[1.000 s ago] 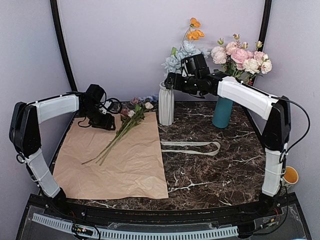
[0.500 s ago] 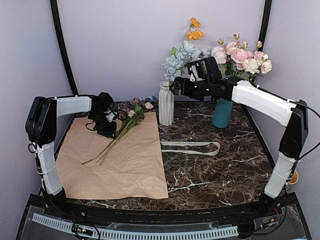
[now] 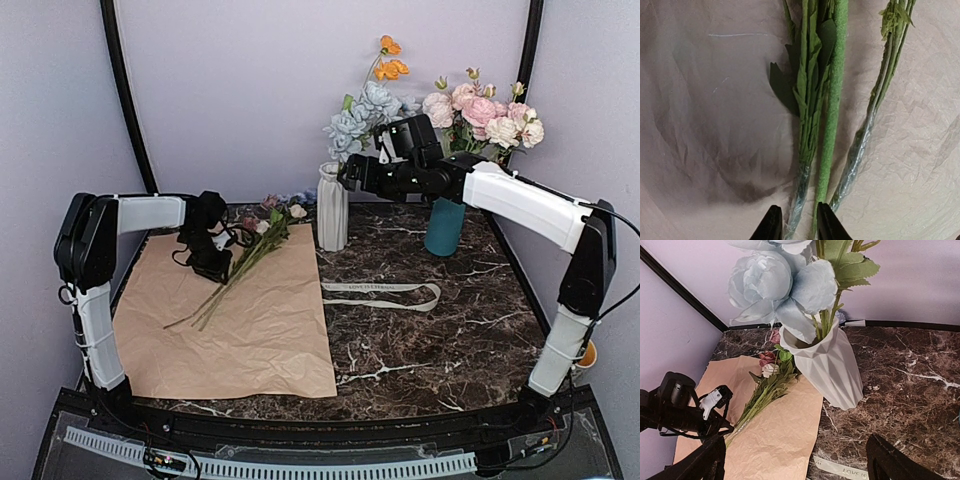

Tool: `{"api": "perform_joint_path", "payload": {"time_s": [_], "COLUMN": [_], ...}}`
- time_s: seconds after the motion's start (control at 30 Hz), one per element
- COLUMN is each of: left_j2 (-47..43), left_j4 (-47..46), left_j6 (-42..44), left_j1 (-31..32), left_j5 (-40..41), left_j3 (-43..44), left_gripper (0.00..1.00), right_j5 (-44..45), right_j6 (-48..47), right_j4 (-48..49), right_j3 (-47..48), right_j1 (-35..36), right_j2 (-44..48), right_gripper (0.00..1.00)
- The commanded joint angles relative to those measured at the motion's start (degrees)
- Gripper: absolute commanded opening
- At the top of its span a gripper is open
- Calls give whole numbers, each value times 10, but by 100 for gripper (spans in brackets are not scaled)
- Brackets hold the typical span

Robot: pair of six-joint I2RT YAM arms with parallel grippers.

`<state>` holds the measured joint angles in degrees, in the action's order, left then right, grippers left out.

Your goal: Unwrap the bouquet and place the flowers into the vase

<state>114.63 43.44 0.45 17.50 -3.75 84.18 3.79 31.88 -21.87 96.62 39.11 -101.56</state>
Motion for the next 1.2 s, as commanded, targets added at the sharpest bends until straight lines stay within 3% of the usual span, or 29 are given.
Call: {"api": "perform_joint_path", "payload": {"time_s": [0.0, 0.33, 0.53, 0.77, 1.17], "left_j2": [2, 26, 34, -3, -106], "left_j4": [10, 5, 14, 41, 27], "left_j6": [4, 5, -3, -23, -75], "left_j1": [-3, -4, -3, -3, -16], "left_j5": [8, 8, 18, 38, 4], "left_j3": [-17, -20, -3, 51, 85], "left_gripper": [27, 16, 0, 0, 0], "right_j5": [-11, -28, -31, -35, -98], "right_j6": [-4, -10, -15, -23, -24], "right_j4": [22, 13, 13, 40, 147], "right_j3": [18, 49, 60, 45, 14], "right_j1": [5, 5, 5, 6, 23], "right_j2": [-8, -28, -34, -24, -19], "right_gripper": [97, 97, 97, 97, 97]}}
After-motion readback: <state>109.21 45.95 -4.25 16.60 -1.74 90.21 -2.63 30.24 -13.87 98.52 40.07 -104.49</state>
